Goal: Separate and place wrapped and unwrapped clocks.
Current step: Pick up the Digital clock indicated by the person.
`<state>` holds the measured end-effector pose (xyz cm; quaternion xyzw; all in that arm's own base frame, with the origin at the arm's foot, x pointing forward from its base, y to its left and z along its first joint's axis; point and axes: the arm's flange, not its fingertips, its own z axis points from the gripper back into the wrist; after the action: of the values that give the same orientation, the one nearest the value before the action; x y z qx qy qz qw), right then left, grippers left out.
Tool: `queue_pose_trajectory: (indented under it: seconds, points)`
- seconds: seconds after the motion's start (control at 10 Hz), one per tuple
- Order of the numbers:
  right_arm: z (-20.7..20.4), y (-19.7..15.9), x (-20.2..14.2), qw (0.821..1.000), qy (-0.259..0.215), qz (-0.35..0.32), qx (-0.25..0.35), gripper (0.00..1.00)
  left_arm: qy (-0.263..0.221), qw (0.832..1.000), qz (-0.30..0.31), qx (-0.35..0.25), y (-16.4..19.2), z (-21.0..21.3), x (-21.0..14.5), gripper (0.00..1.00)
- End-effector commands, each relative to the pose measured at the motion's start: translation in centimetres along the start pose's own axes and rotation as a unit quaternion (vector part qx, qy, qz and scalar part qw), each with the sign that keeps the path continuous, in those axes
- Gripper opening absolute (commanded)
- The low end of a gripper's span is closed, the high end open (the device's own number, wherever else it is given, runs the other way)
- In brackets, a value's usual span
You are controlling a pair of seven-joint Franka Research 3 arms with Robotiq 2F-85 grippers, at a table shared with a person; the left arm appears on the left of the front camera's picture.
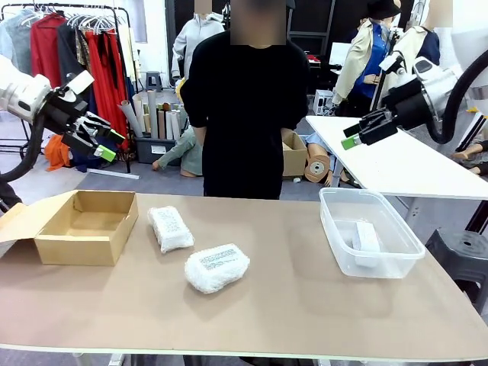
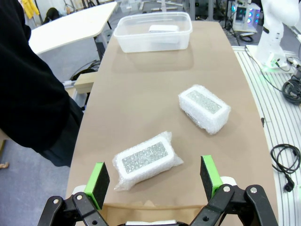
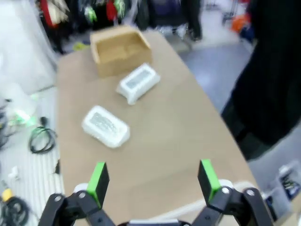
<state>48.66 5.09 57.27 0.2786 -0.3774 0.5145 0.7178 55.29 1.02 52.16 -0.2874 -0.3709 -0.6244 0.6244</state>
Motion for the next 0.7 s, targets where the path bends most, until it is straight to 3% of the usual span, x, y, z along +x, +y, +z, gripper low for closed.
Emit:
queue_pose_trajectory:
  seconds: [0.0,0.5,0.6]
  points:
    - [-1.1,-0.2,-1.2,0.994,-0.022,0.069,0.087,1.00,0.002,1.000,-0.001,0.000,-0.2,0.1,0.1,1.00]
    - [-5.1,-5.3,-2.4,0.979,0.036,0.125,0.154,1.00,0.002,1.000,-0.001,0.000,-0.2,0.1,0.1,1.00]
    - [-5.9,-6.7,-3.0,0.982,0.053,0.126,0.127,1.00,0.002,1.000,-0.001,0.000,-0.2,0.1,0.1,1.00]
